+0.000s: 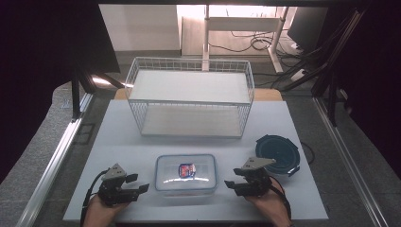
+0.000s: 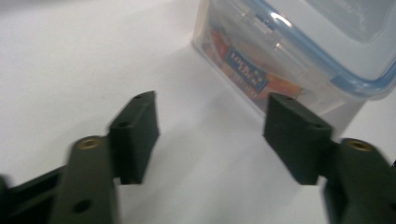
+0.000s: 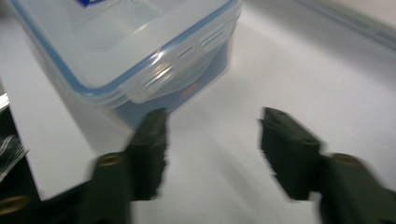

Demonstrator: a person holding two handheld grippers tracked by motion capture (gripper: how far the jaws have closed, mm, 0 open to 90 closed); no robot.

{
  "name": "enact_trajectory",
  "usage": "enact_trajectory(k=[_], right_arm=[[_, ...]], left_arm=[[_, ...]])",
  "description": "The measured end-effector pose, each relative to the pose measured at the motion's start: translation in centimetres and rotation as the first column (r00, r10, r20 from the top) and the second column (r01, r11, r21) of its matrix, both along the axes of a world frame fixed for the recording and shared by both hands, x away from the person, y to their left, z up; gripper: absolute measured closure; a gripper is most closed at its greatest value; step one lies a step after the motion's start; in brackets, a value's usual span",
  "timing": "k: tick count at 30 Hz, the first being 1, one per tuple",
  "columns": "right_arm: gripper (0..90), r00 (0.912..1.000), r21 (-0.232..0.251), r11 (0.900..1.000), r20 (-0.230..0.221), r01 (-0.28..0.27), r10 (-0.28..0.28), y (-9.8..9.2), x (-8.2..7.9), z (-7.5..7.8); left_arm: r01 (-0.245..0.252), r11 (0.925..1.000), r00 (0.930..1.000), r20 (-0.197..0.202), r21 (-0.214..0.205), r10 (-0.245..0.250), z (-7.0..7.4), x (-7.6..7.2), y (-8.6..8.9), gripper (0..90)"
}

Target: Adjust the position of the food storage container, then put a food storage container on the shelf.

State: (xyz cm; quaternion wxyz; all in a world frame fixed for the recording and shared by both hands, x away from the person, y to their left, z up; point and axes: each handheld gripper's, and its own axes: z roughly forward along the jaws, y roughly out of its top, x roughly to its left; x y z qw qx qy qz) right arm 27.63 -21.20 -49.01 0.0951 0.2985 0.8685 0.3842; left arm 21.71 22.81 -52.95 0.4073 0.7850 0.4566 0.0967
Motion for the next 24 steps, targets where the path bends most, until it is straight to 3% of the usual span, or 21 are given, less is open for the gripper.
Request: enact_trajectory(k=[2,6,11,14,18,24], right_arm=[[17.5,1.0000,0.012,0.9999,0.002,0.004,-0.004,-0.16,0.02,-0.31],[6.0,0.9997,0.014,0.9997,-0.012,0.019,-0.019,-0.36,-0.04,-0.94],[3.7,0.9996,0.060,0.9982,-0.027,0.007,-0.005,-0.39,0.10,-0.83],[3.6,0.9994,0.069,0.9976,-0.033,0.008,-0.006,-0.35,0.13,-0.76],[3.6,0.9994,0.078,0.9969,-0.036,0.006,-0.003,-0.25,0.29,-0.76],[3.8,0.9996,0.092,0.9958,-0.028,-0.002,0.005,0.38,0.67,-0.22]], left_arm=[[-0.008,0.9999,1.0000,0.000,0.008,0.008,-0.06,-0.08,0.02,20.1],[-0.009,0.9999,0.9999,0.007,-0.012,0.009,-0.05,-0.08,0.18,11.2],[-0.004,0.9990,0.9999,0.014,-0.045,0.004,-0.13,0.03,0.30,7.2],[-0.003,0.9972,0.9981,0.060,-0.074,0.008,-0.24,0.17,0.43,7.5],[0.003,0.9975,0.9937,0.112,-0.071,0.005,-0.10,0.20,0.38,8.5],[0.035,0.9939,0.9962,0.084,-0.105,-0.026,0.41,0.82,-0.27,11.2]])
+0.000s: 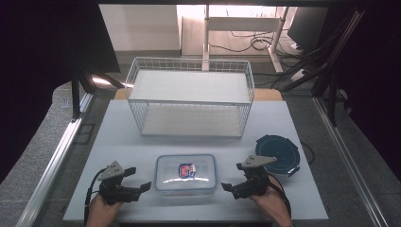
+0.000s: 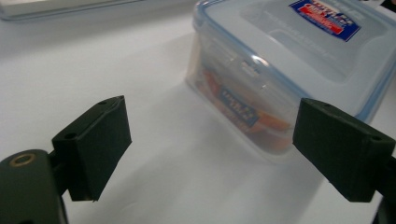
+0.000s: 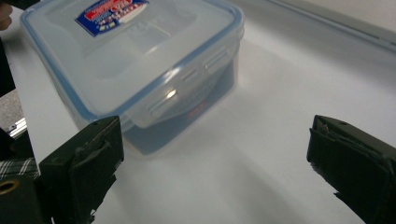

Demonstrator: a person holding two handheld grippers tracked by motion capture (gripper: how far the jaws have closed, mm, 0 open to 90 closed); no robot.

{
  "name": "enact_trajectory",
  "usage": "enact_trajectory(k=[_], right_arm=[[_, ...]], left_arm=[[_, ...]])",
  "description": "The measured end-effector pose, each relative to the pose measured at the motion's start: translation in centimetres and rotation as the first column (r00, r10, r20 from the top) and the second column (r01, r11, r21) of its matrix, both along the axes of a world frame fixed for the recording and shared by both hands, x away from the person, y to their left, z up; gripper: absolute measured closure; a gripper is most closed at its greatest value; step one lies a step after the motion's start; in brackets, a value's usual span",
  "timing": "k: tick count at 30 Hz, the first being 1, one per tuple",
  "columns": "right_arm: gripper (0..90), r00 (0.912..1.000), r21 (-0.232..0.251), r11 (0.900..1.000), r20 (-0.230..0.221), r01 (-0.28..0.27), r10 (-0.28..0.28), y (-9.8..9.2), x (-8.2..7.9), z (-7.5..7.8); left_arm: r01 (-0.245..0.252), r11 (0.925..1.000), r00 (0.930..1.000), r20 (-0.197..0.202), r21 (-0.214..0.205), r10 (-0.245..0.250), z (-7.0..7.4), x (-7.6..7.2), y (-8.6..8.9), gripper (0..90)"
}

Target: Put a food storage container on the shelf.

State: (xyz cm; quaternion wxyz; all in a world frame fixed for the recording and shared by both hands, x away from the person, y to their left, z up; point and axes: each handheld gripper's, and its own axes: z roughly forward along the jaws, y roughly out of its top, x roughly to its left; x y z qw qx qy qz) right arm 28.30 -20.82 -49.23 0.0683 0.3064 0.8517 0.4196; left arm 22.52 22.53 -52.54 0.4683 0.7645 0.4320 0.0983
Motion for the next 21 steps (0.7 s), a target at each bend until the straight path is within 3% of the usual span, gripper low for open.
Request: enact_trajectory(k=[5,7,11,14,21], right_arm=[[2.0,1.0000,-0.002,1.0000,0.007,0.005,-0.005,0.7,0.1,0.3],[1.5,1.0000,0.002,1.0000,-0.005,0.005,-0.005,0.9,0.1,0.3],[1.7,0.9981,0.013,0.9999,-0.061,0.005,-0.004,1.5,0.4,0.6],[3.3,0.9970,0.016,0.9999,-0.078,0.005,-0.004,2.2,0.8,0.8],[3.4,0.9810,0.057,0.9982,-0.191,-0.020,0.031,3.9,2.6,0.4]], left_arm=[[-0.023,0.9994,0.9992,-0.033,-0.026,0.022,0.6,0.5,-0.4,9.3],[-0.009,0.9986,0.9993,-0.038,-0.052,0.007,0.9,0.6,-0.5,6.7],[0.031,0.9969,0.9989,-0.033,-0.073,-0.033,1.6,1.2,-1.2,4.3],[0.072,0.9917,0.9952,-0.059,-0.107,-0.078,1.8,2.1,-2.0,3.8],[0.113,0.9888,0.9832,-0.133,-0.098,-0.125,1.7,3.9,-3.7,5.5]])
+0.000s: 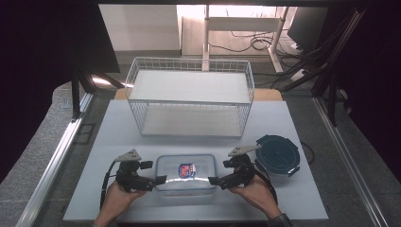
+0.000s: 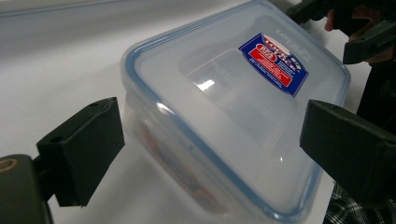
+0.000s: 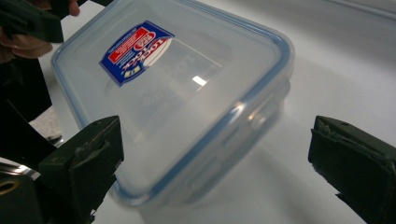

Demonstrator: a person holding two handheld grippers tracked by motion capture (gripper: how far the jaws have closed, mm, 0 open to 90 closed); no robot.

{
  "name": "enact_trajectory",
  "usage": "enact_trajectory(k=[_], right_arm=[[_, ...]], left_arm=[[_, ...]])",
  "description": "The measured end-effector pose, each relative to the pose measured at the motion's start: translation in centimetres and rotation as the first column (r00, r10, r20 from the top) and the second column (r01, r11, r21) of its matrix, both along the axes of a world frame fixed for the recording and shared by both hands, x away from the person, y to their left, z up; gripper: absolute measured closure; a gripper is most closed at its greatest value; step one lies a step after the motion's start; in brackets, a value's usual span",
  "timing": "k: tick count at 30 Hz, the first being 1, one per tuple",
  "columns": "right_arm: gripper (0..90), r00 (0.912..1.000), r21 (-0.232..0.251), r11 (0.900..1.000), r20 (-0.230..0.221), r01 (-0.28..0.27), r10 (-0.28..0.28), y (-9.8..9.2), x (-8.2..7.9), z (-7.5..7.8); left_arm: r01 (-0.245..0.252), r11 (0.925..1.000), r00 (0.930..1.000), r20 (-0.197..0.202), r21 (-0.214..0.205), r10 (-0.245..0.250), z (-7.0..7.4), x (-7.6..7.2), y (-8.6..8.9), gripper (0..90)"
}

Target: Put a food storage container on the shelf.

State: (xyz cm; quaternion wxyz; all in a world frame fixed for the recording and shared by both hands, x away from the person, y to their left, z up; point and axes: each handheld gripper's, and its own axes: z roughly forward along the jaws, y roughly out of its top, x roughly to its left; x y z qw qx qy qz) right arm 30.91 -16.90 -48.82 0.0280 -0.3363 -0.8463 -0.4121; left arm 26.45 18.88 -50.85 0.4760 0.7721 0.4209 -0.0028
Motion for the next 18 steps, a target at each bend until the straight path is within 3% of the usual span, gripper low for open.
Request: enact_trajectory(k=[4,6,7,9,15,18], right_arm=[[2.7,0.9956,0.015,0.9998,-0.093,-0.012,0.013,0.9,1.2,-1.0],[2.8,0.9874,0.049,0.9986,-0.156,-0.019,0.027,1.0,1.6,-1.5],[3.5,0.9775,0.067,0.9972,-0.206,-0.033,0.046,1.1,1.8,-1.9],[3.2,0.9655,0.077,0.9962,-0.254,-0.041,0.060,1.1,1.8,-2.2],[17.3,0.9652,0.071,0.9970,-0.257,-0.032,0.050,0.4,1.5,-1.5],[24.2,0.9603,0.098,0.9950,-0.275,-0.021,0.047,-0.2,1.2,-1.4]], left_arm=[[0.020,0.9995,0.9960,-0.087,-0.025,-0.022,-1.2,0.8,-0.1,3.7],[0.038,0.9963,0.9892,-0.138,-0.078,-0.048,-1.8,1.0,0.1,3.8],[0.048,0.9940,0.9855,-0.157,-0.098,-0.063,-1.9,1.0,0.2,5.5],[0.046,0.9927,0.9781,-0.197,-0.111,-0.068,-1.9,0.9,0.2,7.5],[0.026,0.9852,0.9657,-0.251,-0.169,-0.068,-2.0,-0.1,1.4,23.5],[0.003,0.9837,0.9632,-0.264,-0.180,-0.052,-2.0,-0.6,1.5,27.6]])
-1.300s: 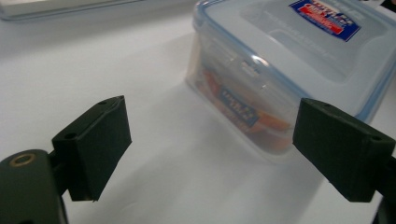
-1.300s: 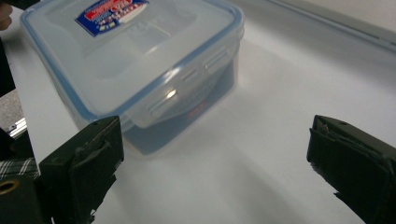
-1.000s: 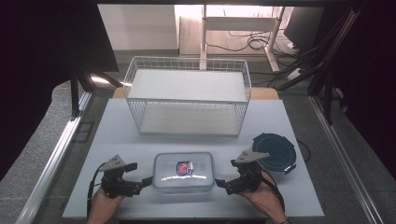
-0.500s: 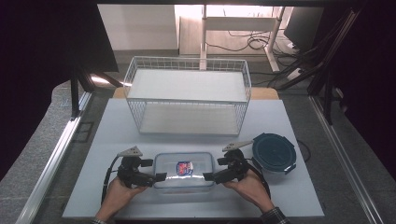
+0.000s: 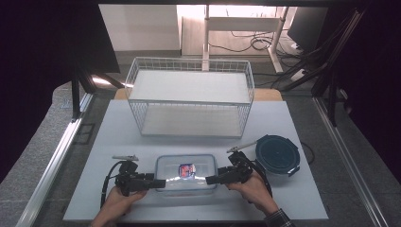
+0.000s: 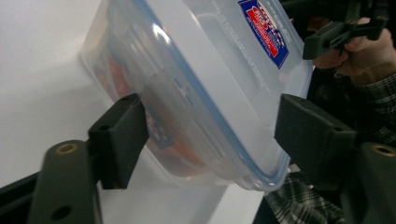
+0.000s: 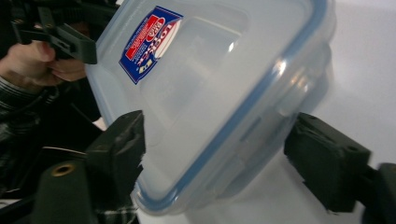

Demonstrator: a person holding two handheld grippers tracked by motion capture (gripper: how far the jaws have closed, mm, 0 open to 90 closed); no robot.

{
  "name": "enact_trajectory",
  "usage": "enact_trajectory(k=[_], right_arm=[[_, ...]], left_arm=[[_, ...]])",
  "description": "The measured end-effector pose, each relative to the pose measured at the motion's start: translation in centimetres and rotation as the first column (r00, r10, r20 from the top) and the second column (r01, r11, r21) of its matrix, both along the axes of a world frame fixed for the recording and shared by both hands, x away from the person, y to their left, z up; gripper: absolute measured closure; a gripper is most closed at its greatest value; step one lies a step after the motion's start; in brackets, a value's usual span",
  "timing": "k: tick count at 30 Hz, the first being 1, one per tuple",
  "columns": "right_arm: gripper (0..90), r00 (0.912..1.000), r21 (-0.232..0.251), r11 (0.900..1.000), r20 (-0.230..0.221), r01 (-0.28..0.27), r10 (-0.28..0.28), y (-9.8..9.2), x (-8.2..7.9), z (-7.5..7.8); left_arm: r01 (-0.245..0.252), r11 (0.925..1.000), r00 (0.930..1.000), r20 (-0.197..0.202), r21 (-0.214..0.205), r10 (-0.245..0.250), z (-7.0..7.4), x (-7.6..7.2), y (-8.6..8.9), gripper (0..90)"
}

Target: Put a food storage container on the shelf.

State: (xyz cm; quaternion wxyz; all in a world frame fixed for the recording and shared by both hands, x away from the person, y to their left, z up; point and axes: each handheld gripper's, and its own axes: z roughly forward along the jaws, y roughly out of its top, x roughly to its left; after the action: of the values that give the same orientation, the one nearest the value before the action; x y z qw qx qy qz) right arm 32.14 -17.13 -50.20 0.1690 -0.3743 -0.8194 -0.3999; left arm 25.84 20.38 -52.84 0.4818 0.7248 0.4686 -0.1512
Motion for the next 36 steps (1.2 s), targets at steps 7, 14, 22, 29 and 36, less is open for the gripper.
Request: enact_trajectory(k=[7,14,22,29,36], right_arm=[[41.2,0.9988,0.054,0.9977,-0.031,0.040,-0.039,-1.2,-0.2,0.4],[48.9,0.9959,0.057,0.9943,-0.008,0.090,-0.090,-1.6,-1.5,1.2],[52.4,0.9897,0.090,0.9873,0.046,0.131,-0.135,-1.9,-3.1,1.4],[52.1,0.9763,0.065,0.9907,0.173,0.120,-0.129,-1.4,-3.6,2.0],[52.1,0.9707,0.098,0.9871,0.193,0.126,-0.143,-1.8,-3.5,2.6]], left_arm=[[-0.043,0.9968,0.9990,-0.012,-0.067,0.042,0.2,-0.4,0.9,42.9],[-0.050,0.9967,0.9982,0.029,-0.063,0.052,0.6,-0.9,0.8,48.6],[-0.063,0.9975,0.9921,0.106,-0.032,0.066,1.5,-1.6,0.6,51.7],[-0.059,0.9981,0.9844,0.165,-0.017,0.061,1.8,-1.7,0.6,53.5],[-0.051,0.9969,0.9829,0.173,-0.060,0.061,2.1,-1.4,0.7,55.1]])
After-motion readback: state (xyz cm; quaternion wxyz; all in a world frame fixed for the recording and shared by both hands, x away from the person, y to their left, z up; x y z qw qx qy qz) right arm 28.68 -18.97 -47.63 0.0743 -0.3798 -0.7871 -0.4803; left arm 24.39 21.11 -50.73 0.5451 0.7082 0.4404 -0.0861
